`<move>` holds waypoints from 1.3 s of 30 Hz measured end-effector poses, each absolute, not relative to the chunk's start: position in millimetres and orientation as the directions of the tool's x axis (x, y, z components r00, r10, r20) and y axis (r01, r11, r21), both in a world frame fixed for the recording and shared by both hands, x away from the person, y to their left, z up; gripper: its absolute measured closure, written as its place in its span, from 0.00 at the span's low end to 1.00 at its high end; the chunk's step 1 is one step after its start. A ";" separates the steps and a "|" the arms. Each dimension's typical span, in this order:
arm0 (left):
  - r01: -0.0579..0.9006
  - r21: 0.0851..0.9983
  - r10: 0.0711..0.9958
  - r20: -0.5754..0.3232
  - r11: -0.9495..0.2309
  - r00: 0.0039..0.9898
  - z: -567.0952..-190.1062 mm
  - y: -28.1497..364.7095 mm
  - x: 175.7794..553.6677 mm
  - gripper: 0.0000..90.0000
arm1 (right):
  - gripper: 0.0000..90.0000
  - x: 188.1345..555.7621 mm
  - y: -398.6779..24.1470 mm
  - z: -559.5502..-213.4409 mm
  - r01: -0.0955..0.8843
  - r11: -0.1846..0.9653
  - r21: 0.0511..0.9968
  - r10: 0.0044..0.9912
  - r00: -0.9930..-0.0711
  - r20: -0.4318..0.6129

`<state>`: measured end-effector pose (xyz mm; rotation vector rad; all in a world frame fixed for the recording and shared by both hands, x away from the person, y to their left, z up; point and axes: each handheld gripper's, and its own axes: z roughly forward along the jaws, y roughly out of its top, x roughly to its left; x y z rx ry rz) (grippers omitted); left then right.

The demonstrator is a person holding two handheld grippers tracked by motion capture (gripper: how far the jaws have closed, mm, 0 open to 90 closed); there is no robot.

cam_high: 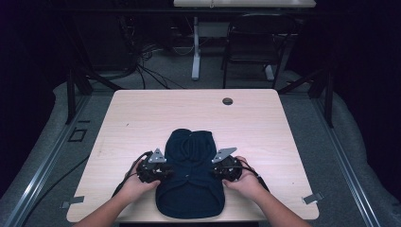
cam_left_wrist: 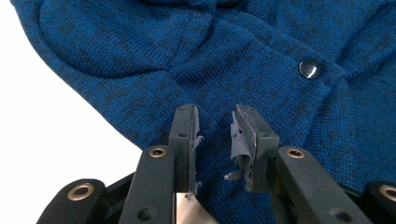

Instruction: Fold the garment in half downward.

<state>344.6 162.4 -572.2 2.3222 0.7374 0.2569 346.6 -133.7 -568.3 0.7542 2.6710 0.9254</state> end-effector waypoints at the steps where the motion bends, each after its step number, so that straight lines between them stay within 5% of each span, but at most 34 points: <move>1: 0.443 0.656 0.570 -0.023 -0.611 0.821 -571.7 162.6 344.6 0.77 | 0.84 346.4 -134.1 -568.4 0.401 0.668 0.628 0.534 -0.845 -0.028; 21: 0.414 0.655 0.561 0.017 -0.632 0.828 -509.9 149.8 412.5 0.73 | 0.71 403.0 -128.0 -513.0 0.351 0.731 0.585 0.513 -0.848 -0.131; 39: 0.392 0.604 0.556 0.104 -0.694 0.824 -510.0 133.2 473.0 0.75 | 0.74 464.2 -99.4 -502.1 0.314 0.796 0.517 0.472 -0.857 -0.207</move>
